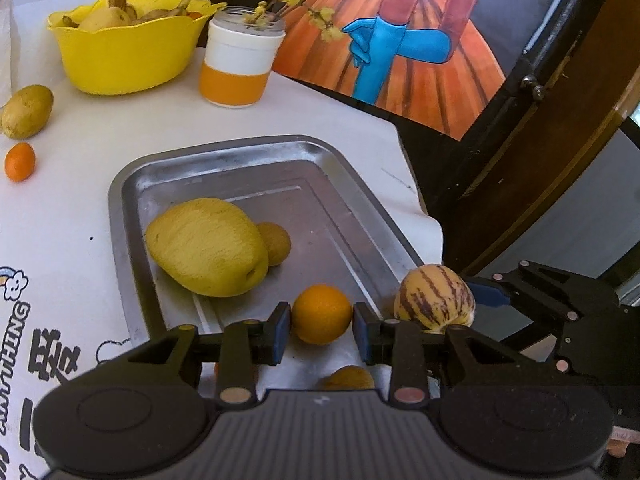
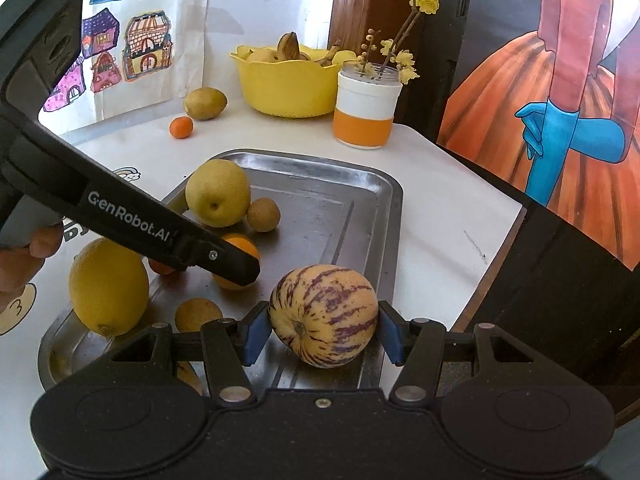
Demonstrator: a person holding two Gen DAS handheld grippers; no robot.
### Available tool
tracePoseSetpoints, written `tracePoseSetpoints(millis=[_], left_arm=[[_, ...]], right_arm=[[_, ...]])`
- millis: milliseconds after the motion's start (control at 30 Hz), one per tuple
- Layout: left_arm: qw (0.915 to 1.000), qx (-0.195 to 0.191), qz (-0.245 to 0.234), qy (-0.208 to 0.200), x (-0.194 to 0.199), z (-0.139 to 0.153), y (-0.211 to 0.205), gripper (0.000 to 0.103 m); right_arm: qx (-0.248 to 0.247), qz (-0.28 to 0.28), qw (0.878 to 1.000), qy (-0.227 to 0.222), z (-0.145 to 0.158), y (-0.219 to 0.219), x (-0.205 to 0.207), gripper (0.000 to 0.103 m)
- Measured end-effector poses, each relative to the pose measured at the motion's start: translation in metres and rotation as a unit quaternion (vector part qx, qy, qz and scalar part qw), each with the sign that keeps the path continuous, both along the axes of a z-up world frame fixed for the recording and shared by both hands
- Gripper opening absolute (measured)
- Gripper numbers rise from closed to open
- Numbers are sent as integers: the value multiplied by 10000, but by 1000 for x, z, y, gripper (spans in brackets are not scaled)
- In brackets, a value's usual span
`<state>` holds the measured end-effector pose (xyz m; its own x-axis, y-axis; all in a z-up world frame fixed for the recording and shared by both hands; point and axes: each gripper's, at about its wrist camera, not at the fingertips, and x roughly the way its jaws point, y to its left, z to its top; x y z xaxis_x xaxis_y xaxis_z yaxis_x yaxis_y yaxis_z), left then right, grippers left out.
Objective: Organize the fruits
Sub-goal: 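Open the left tool over the tray while the right tool releases the pepino there, then move both open tools back toward the last orange and the brown oval fruit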
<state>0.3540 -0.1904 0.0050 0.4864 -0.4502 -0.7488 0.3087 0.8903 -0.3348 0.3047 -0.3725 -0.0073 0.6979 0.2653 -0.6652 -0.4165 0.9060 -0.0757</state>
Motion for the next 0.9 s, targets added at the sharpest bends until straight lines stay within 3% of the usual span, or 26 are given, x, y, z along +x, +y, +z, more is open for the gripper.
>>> tracePoseSetpoints(millis=[267,333,400,600,700,900], left_arm=[[9999,-125,-1,-52,-5,10,3,39],[9997,-216,14,-138,-10,17,7,46],[9991,-286,82,-302,-17,26,11,62],[9938,-436,525,-880,-42,54,32,91],[9895,-478,773,-1122,-57,66,46,100],[9769,-255,1410,-1583,-104,83,82,102]], right_arm=[[82,-15,9998,-177,10,1,-8,69],[148,-89,9995,-247,16,-2,-11,75],[226,-143,9991,-342,23,-4,-17,82],[413,-332,9970,-567,45,-7,-38,100],[631,-415,9951,-640,56,-7,-52,102],[999,-415,9917,-699,75,8,-80,102]])
